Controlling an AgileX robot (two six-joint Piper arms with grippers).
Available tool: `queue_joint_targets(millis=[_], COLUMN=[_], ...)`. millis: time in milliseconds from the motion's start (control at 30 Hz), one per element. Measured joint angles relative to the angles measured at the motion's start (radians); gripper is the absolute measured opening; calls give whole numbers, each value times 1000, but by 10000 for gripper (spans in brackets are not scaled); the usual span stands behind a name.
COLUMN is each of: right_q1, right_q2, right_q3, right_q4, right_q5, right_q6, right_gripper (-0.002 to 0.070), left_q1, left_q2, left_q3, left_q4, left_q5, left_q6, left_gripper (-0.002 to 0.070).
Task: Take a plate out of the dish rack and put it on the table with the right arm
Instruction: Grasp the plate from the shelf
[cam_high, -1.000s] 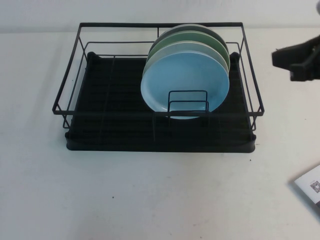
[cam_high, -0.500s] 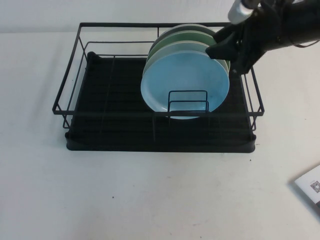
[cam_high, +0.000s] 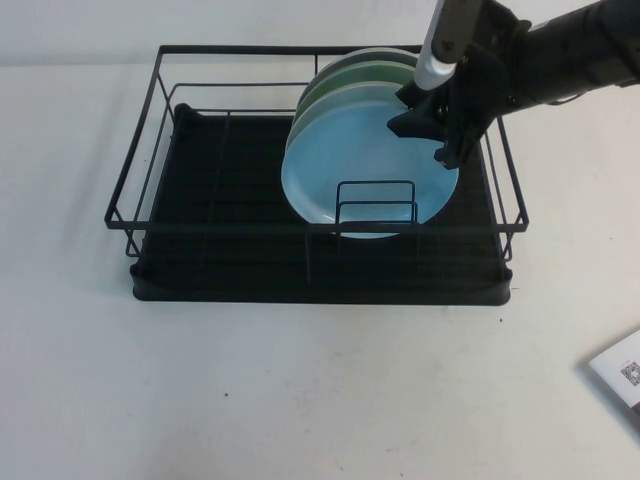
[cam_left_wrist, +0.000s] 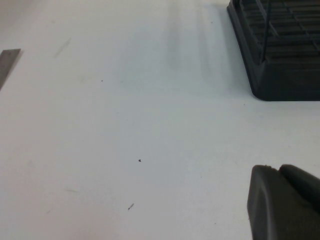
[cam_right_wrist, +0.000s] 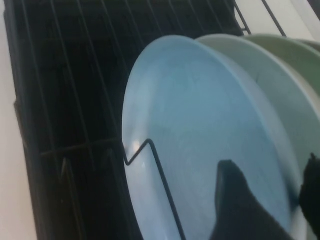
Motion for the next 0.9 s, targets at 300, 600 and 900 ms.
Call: queue_joint_targets(millis=[300,600,900], right_q1=[0,0,0], right_q2=[31,50,59], right_q3=[-1,-8,-8], right_q4=[-10,-12,-12], right_q5=[-56,-78,-93], right_q6=[-2,-20,-25], right_gripper=[260,260,218], left_q1=[0,0,0], left_q2=[0,0,0], left_q3=[0,0,0], left_q4=[0,0,0], left_q5=[0,0,0], left_q6=[0,0,0], left_gripper=[-6,-6,-6])
